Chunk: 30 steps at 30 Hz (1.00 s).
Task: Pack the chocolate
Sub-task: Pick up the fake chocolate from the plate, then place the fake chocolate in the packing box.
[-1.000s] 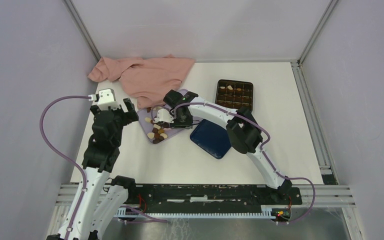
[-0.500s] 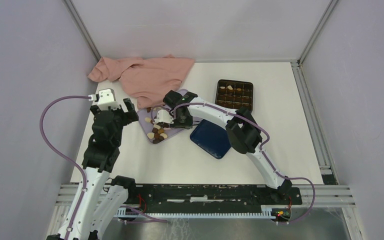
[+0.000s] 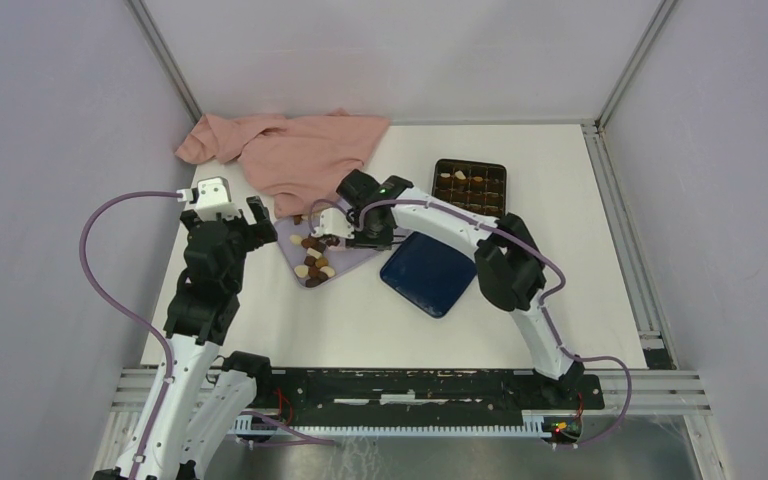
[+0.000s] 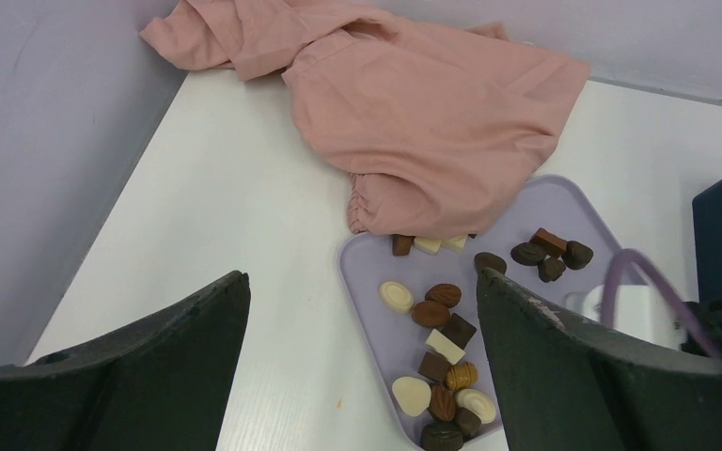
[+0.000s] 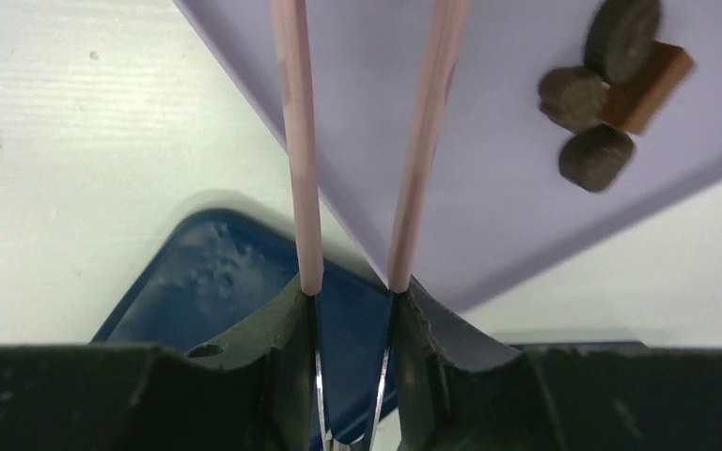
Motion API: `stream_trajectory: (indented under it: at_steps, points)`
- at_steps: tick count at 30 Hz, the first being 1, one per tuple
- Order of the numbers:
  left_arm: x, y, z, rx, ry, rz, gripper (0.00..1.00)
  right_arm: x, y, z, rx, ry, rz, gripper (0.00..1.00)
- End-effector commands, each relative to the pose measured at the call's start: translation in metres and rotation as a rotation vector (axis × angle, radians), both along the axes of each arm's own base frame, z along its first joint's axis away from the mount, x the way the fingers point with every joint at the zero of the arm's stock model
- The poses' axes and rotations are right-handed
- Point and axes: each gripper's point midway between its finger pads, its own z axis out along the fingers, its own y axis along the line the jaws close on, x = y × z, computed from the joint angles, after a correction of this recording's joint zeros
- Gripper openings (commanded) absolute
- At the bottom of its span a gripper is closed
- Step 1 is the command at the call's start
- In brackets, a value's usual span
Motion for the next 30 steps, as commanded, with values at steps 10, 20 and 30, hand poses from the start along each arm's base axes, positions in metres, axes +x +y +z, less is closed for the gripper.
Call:
stream_trajectory:
  at_steps: [10, 20, 30]
  points:
    - [0.002, 0.001, 0.013, 0.024, -0.051, -0.005, 0.95, 0.037, -0.085, 0.12, 0.256, -0.139, -0.191, 0.25]
    - [0.004, -0.001, 0.013, 0.022, -0.048, -0.017, 0.95, 0.096, -0.257, 0.111, 0.22, -0.226, -0.566, 0.25]
    - [0.004, -0.004, 0.012, 0.02, -0.046, -0.03, 0.95, 0.095, -0.36, 0.06, 0.079, -0.196, -0.773, 0.25]
